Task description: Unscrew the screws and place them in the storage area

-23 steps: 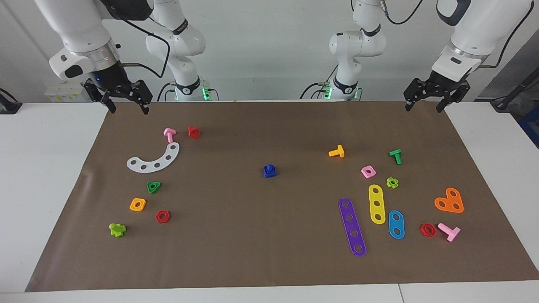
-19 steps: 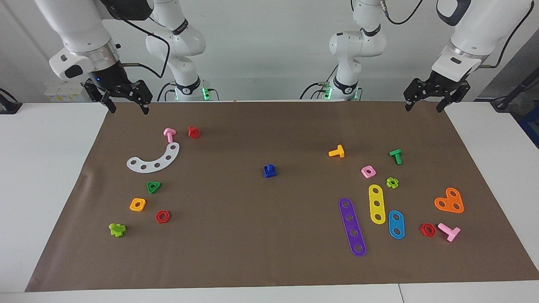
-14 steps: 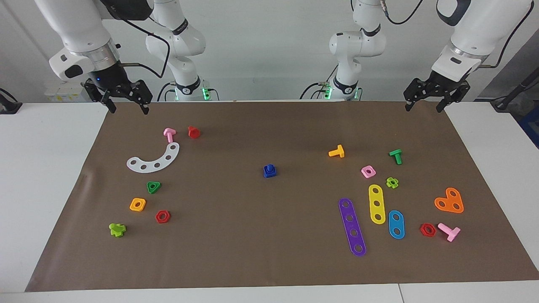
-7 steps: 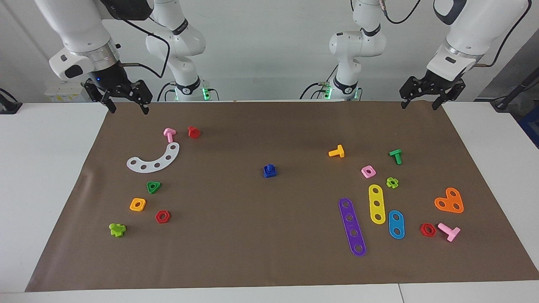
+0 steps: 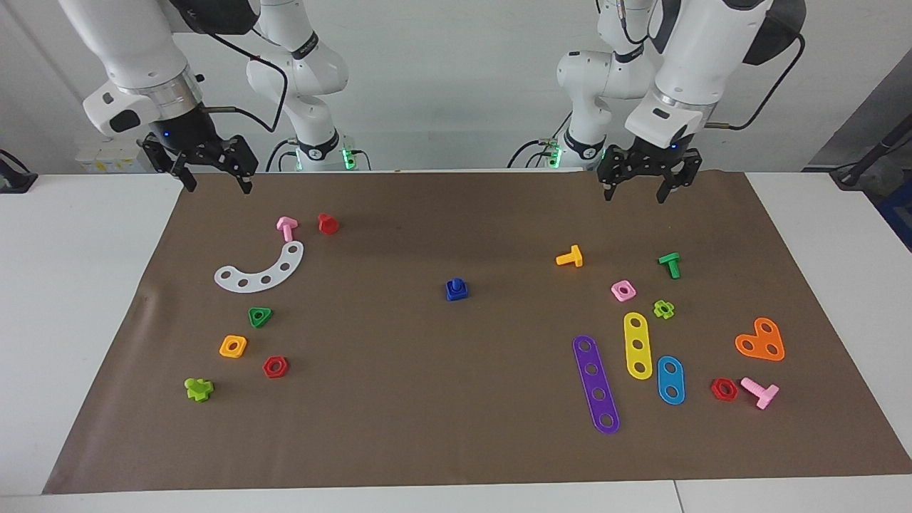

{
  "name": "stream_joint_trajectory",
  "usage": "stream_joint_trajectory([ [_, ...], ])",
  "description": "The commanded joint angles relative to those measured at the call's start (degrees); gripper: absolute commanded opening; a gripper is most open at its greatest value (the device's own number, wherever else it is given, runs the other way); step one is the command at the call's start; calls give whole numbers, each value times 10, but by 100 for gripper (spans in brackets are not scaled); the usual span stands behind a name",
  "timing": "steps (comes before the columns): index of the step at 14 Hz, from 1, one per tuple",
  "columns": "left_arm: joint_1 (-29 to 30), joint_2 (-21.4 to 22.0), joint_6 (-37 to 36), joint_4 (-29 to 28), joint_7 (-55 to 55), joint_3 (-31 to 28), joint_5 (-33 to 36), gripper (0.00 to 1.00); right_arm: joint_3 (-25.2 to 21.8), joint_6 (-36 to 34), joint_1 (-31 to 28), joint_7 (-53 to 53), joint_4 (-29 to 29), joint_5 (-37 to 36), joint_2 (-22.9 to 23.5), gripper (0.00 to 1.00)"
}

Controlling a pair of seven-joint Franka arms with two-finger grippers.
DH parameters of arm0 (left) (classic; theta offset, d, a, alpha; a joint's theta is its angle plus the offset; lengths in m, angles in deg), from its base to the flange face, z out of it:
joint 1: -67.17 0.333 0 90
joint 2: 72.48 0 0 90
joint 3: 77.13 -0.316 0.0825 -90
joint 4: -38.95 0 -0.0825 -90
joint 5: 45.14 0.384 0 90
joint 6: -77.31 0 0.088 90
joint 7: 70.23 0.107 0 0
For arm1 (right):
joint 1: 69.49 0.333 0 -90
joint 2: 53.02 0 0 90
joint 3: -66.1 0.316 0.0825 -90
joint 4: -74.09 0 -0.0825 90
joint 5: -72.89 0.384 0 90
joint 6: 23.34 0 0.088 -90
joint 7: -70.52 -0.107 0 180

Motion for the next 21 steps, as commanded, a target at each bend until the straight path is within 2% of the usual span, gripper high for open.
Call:
stream_joint_trajectory([
  [1,-57,-12,32,-19,-52,-9,3,99,-1,-3,0,15,12,2,-13,100],
  [5,-119,-59,75,-18,-136,-11,4,99,-1,-3,0,15,12,2,-13,100],
  [7,-146,-70,90,-31,-169,-11,6,99,-1,-3,0,15,12,2,-13,100],
  [9,-160,-92,138,-44,-191,-11,7,99,-1,-3,0,15,12,2,-13,100],
  [13,-199,-97,227,-95,-260,-12,7,93,-1,-3,0,15,12,2,-13,100],
  [17,-220,-168,274,-79,-275,-13,10,93,-1,-3,0,15,12,2,-13,100],
  [19,-241,-217,280,-58,-293,-14,16,92,-1,-3,0,15,12,2,-13,100],
  [21,-241,-242,299,-39,-310,-14,21,91,-1,-3,0,15,12,2,-13,100],
])
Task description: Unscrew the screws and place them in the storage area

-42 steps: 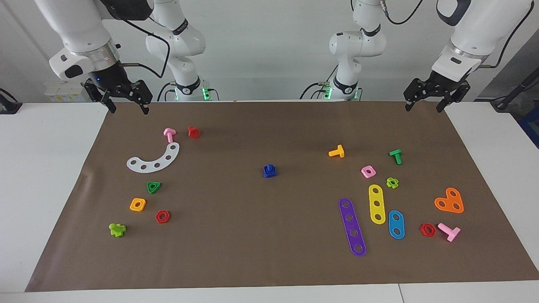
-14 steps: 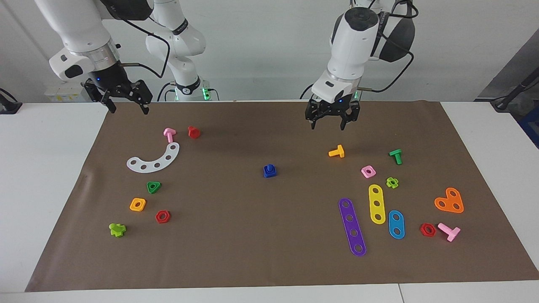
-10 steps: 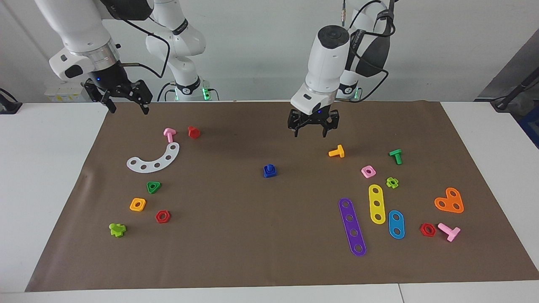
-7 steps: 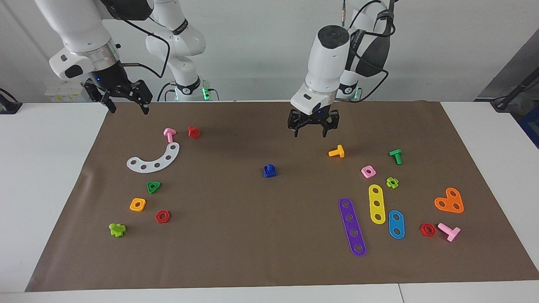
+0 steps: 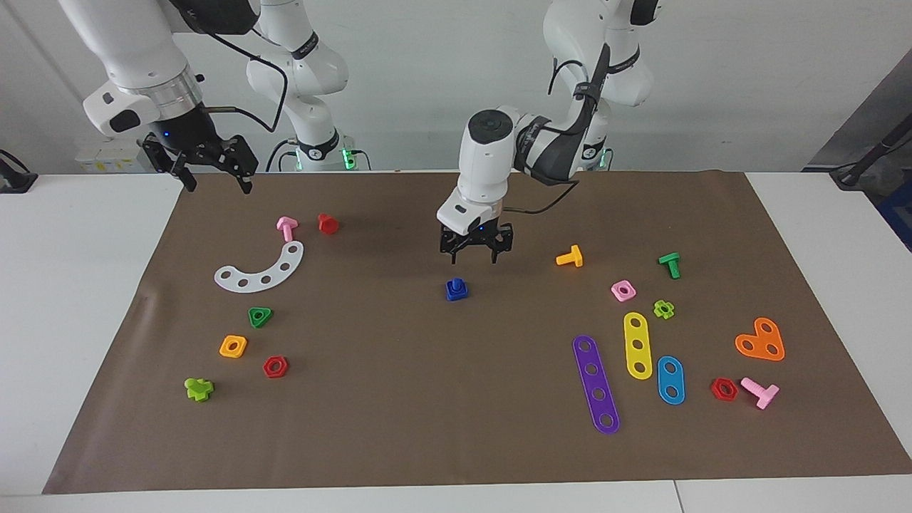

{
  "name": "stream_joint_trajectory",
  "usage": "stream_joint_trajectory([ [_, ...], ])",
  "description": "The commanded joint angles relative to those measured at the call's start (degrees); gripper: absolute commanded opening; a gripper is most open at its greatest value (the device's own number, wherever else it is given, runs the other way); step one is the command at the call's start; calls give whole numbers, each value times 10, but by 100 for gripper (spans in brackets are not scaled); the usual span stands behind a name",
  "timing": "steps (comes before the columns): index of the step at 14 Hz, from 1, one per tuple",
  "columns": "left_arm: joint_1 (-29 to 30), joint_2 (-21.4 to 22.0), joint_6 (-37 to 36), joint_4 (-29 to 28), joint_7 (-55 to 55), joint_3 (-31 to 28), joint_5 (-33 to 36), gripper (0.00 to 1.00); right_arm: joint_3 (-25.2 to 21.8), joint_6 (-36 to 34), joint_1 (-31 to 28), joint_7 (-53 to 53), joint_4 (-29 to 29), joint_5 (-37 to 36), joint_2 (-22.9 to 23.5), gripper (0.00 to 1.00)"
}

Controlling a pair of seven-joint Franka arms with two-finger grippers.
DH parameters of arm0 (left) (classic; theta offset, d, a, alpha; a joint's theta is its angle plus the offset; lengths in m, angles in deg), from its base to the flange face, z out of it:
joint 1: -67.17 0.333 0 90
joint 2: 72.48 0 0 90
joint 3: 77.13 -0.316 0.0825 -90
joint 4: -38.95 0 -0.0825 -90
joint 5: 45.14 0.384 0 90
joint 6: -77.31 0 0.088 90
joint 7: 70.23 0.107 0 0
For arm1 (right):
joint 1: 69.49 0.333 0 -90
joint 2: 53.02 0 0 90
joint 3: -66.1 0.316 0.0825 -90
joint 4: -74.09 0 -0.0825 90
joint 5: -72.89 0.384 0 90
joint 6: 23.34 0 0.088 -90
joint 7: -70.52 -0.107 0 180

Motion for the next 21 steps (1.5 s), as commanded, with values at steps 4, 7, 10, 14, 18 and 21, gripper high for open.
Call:
stream_joint_trajectory([
  [4,-22,-61,39,37,-47,-12,21,91,-1,-3,0,15,12,2,-13,100],
  [7,-21,-71,65,34,-48,-13,34,90,-1,-3,0,15,12,2,-13,100],
  [10,-18,-82,87,29,-48,-15,34,89,-1,-3,0,15,12,2,-13,100],
  [14,-20,-83,80,21,-51,-15,35,87,-1,-3,0,15,12,2,-13,100],
  [18,-22,-81,78,12,-75,-15,35,69,-1,-3,0,15,12,2,-13,100],
  [21,-22,-80,70,14,-80,-15,35,62,-1,-3,0,15,12,2,-13,100],
])
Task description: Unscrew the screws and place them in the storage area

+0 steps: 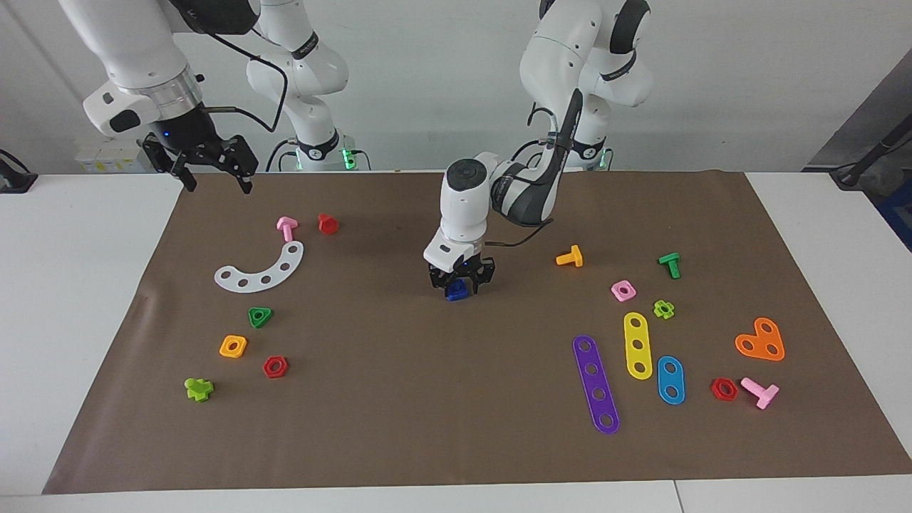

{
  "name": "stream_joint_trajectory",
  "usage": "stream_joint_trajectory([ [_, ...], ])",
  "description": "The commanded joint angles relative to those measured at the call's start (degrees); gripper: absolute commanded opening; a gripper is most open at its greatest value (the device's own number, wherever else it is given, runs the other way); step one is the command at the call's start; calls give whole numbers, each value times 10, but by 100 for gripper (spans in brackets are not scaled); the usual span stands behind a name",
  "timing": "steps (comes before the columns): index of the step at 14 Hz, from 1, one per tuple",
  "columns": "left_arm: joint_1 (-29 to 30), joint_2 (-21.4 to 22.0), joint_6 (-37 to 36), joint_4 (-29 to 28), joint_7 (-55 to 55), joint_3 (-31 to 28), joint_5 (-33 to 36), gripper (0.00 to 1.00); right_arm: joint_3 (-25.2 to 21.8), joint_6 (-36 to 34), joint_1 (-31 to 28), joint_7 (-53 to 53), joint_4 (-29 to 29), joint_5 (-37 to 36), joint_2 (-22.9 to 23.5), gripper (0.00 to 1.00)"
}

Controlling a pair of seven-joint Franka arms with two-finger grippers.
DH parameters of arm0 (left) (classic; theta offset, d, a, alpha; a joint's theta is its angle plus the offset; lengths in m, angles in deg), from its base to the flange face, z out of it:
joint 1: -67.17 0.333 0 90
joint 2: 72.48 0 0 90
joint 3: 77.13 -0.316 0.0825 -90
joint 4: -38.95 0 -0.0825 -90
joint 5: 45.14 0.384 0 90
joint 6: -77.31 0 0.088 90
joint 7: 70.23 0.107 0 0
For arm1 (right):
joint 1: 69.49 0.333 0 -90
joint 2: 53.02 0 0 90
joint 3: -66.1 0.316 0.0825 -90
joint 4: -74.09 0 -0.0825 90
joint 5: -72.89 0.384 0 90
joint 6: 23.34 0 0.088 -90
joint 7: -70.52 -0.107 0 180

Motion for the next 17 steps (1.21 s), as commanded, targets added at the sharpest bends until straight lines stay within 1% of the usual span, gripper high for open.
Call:
stream_joint_trajectory([
  [1,-11,4,-9,-3,-19,-8,15,62,-1,-3,0,15,12,2,-13,100],
  [5,-12,4,-17,2,-22,-9,15,62,-1,-3,0,15,12,2,-13,100],
  [6,-12,4,-18,3,-23,-9,15,57,-1,-3,0,15,12,2,-13,100],
  [8,-12,4,-29,10,-39,-9,14,16,-1,-3,0,15,12,2,-13,100],
  [9,-12,4,-29,12,-44,-9,14,0,-1,-3,0,15,12,2,-13,100],
  [12,-11,6,-40,19,-44,-9,14,0,-1,-3,0,15,12,2,-13,100],
  [14,-11,10,-66,36,-44,-10,15,0,-1,-3,0,15,12,2,-13,100],
  [16,-11,31,-108,43,-44,-9,15,0,-1,-3,0,15,12,2,-13,100],
  [17,-10,41,-113,42,-44,-9,15,0,-1,-3,0,15,12,2,-13,100],
])
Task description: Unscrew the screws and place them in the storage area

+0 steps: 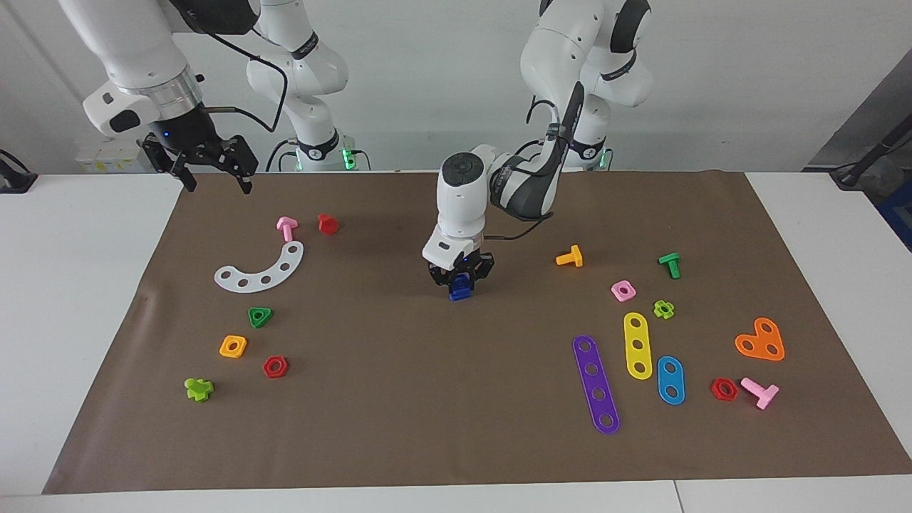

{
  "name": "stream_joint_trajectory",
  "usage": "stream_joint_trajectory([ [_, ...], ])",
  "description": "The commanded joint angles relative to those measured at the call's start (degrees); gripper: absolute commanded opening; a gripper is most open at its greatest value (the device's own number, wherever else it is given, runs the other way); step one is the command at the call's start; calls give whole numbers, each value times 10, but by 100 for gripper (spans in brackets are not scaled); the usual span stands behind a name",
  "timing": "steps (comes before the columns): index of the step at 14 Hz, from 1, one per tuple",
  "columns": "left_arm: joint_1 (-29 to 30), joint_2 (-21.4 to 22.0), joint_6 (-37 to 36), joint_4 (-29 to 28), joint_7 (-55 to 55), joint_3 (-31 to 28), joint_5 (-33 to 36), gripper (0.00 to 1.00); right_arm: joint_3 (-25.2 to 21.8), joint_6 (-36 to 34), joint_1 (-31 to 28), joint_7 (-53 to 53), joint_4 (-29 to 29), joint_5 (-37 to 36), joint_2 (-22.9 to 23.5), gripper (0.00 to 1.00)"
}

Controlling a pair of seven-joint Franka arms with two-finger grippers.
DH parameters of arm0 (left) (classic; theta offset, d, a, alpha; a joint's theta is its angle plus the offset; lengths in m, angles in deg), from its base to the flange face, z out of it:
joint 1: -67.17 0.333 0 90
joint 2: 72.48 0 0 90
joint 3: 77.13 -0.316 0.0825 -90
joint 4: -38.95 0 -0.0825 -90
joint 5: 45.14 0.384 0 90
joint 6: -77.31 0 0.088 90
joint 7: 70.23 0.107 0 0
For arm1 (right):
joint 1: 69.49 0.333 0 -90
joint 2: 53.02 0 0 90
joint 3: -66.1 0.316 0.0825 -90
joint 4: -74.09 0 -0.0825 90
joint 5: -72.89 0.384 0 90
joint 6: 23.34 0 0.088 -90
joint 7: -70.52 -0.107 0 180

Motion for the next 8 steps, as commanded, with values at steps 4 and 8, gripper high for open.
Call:
stream_joint_trajectory([
  [4,9,76,-59,-8,-11,-10,16,0,-1,-3,0,15,12,2,-13,100],
  [8,55,97,-46,-46,54,-8,16,0,-1,-3,0,15,12,2,-13,100],
])
